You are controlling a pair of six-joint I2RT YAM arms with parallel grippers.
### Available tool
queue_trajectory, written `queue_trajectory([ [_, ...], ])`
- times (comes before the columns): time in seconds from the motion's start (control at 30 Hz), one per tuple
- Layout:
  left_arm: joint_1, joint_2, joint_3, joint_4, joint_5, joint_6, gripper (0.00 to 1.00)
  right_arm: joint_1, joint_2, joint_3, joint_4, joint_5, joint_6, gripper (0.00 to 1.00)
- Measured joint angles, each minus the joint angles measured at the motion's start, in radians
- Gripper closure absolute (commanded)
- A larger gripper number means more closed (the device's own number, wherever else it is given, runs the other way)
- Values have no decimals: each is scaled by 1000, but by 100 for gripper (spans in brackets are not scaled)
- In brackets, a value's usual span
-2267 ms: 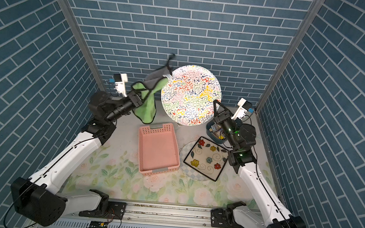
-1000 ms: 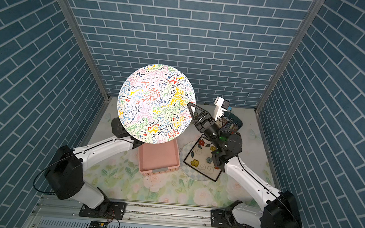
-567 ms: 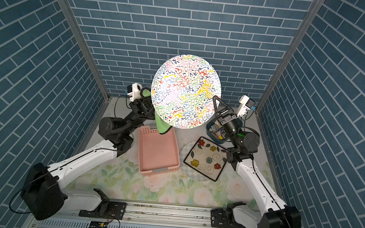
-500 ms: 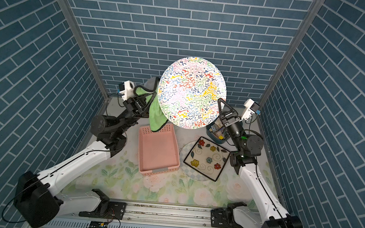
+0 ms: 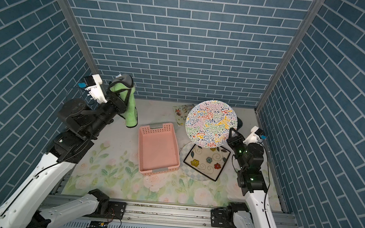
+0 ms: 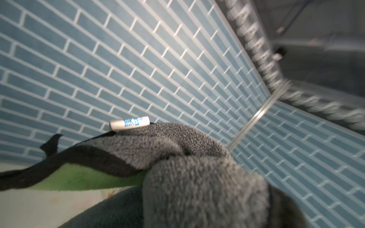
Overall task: Wipe the wet plate dry
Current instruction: Place the plate on the plate.
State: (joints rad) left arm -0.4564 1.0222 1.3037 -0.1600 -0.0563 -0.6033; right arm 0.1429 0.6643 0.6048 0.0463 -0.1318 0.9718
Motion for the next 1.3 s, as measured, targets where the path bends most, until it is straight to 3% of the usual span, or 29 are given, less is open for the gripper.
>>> queue_trajectory([
  [0.27,35,143,-14,-158,-32,84,100,0,-97,-125,-212,8,-87,100],
  [0.8,68,188,-19,-166,-3,103,100,-1,33,-365,-50,-123,-11,99],
  [1.17,75,199,-28,-159,11,103,100,-1,21,-468,-81,-86,-53,68],
  [1.3,81,207,-31,-158,18,103,100,0,-3,-415,-145,-43,-81,23],
])
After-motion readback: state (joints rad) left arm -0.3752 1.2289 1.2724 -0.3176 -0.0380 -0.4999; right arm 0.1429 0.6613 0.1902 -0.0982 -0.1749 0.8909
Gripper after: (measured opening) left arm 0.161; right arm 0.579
